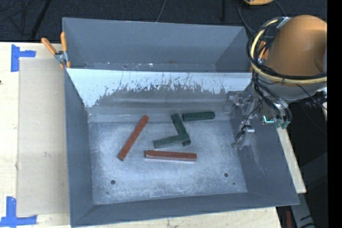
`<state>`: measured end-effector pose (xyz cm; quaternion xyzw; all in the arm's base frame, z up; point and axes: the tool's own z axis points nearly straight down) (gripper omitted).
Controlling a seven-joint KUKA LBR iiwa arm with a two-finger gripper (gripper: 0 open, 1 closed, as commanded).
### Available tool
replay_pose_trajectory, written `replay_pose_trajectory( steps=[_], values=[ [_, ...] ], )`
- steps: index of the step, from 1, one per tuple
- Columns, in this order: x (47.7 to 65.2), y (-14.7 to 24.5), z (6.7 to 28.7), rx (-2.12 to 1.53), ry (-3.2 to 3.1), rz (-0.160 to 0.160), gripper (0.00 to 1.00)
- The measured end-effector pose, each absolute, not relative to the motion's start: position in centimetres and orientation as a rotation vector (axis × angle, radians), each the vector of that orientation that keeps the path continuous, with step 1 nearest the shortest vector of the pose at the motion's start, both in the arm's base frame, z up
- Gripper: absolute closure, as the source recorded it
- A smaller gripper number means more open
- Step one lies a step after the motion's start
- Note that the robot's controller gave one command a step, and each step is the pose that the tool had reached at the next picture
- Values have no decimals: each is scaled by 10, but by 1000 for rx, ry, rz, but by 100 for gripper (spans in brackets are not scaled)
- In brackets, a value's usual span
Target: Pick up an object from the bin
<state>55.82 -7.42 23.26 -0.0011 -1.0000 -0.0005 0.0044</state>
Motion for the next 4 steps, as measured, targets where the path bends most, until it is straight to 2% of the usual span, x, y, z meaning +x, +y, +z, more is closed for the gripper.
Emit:
replay_pose_trajectory(
  steps=[1, 2, 3, 4],
  values=[
    [571, -10, 117, 50, -3132, -4, 0],
    [537, 37, 66, -20, -3133, -4, 0],
    [540, 34, 69, -21, -3140, 0, 100],
    [538, 24, 215, 114, -3148, 1, 100]
  ],
)
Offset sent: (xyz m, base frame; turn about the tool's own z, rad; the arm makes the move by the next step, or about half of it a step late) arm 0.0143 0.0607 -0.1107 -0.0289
